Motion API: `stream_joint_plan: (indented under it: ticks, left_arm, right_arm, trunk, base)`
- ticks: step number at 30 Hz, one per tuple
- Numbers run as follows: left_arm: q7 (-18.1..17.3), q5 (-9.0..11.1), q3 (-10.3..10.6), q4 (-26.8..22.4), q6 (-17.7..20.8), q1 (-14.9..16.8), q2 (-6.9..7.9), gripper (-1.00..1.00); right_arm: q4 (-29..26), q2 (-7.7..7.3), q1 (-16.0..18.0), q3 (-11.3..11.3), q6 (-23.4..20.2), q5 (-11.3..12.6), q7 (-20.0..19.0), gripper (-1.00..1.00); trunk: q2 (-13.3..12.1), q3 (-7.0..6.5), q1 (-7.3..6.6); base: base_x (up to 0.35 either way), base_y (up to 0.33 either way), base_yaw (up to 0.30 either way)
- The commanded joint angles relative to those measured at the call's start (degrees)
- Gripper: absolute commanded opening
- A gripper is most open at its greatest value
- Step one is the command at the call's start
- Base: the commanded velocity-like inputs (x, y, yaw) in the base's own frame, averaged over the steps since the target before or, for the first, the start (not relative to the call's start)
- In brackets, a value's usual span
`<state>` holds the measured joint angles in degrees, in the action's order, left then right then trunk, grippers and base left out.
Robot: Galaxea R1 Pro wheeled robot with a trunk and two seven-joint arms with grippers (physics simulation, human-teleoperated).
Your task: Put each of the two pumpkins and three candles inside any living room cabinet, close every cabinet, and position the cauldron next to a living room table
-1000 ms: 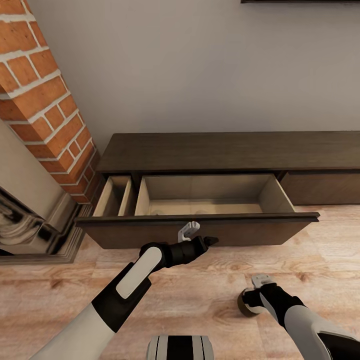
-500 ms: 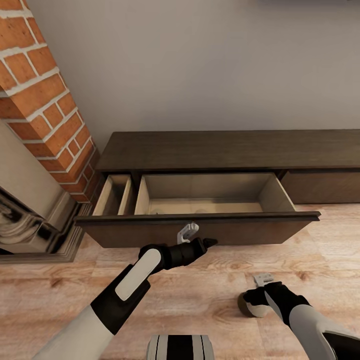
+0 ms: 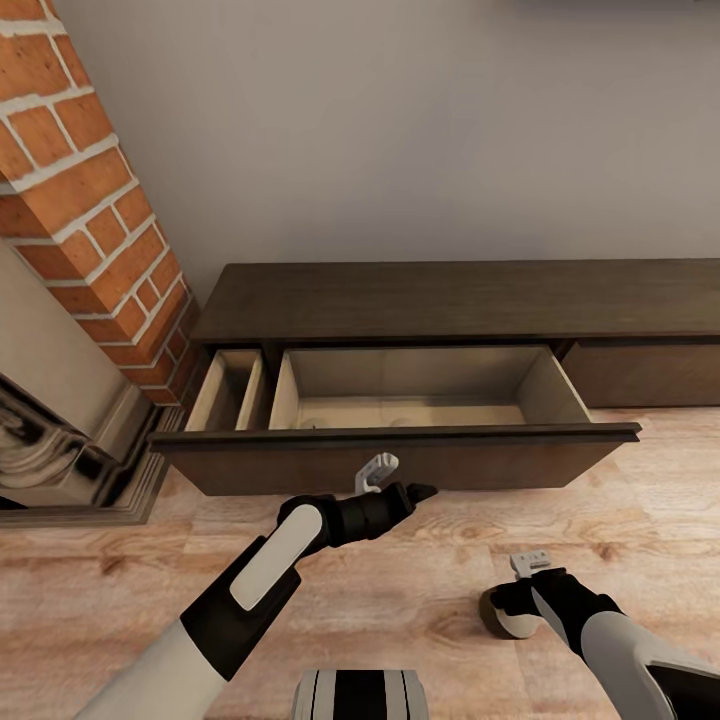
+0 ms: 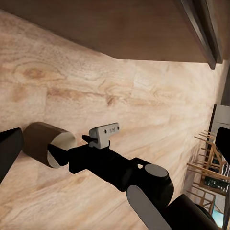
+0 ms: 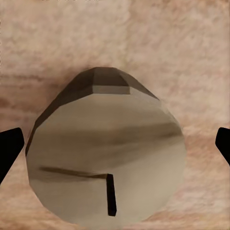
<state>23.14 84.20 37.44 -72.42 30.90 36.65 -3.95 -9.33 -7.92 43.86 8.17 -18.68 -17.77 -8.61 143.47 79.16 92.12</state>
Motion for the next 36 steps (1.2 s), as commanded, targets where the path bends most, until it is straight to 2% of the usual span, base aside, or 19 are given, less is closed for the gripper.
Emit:
stream_joint_plan:
  ticks: [1,3,10,17,20,21,31,36]
  left_arm:
    - [-0.01,0.0,0.0,0.0,0.01,0.0,0.0,1.0]
    - [0.01,0.0,0.0,0.0,0.03,0.0,0.0,1.0]
    - [0.01,0.0,0.0,0.0,0.04,0.0,0.0,1.0]
    - [0.0,0.0,0.0,0.0,0.04,0.0,0.0,1.0]
    - [0.01,0.0,0.0,0.0,0.04,0.0,0.0,1.0]
    - [-0.01,0.0,-0.04,0.01,0.04,0.0,0.0,1.0]
    - [0.01,0.0,-0.09,0.08,0.04,0.0,0.0,1.0]
    - [0.0,0.0,-0.09,0.02,0.04,0.0,0.0,1.0]
  right_arm:
    - [0.0,0.0,0.0,0.0,0.02,-0.06,0.0,1.0]
    - [0.01,0.06,0.0,0.0,0.03,-0.18,-0.05,1.0]
    - [0.06,0.09,0.0,0.0,-0.02,-0.24,-1.12,1.0]
    - [0.1,0.09,0.0,0.0,-0.04,-0.06,-2.66,1.0]
    - [0.1,0.09,0.0,0.0,-0.04,-0.04,-2.71,1.0]
    - [0.1,0.09,0.0,0.0,-0.04,-0.01,-2.72,-1.0]
    - [-0.28,-0.2,0.0,0.03,-0.28,0.02,-2.72,-1.0]
    - [-1.28,-0.51,0.0,0.08,-4.3,-0.21,-2.74,-1.0]
  trunk:
    - [0.01,0.22,0.03]
    - [0.04,0.66,0.08]
    - [0.04,0.66,0.08]
    - [0.13,2.22,0.26]
    - [0.13,2.22,0.26]
    - [0.13,2.22,0.26]
    - [0.13,2.22,0.26]
    - [0.13,2.22,0.26]
  base:
    - [0.0,0.0,0.0]
    - [0.0,0.0,0.0]
    - [0.0,0.0,0.0]
    - [0.0,0.0,0.0]
    - [0.0,0.0,0.0]
    - [0.0,0.0,0.0]
    - [0.0,0.0,0.0]
    - [0.0,0.0,0.0]
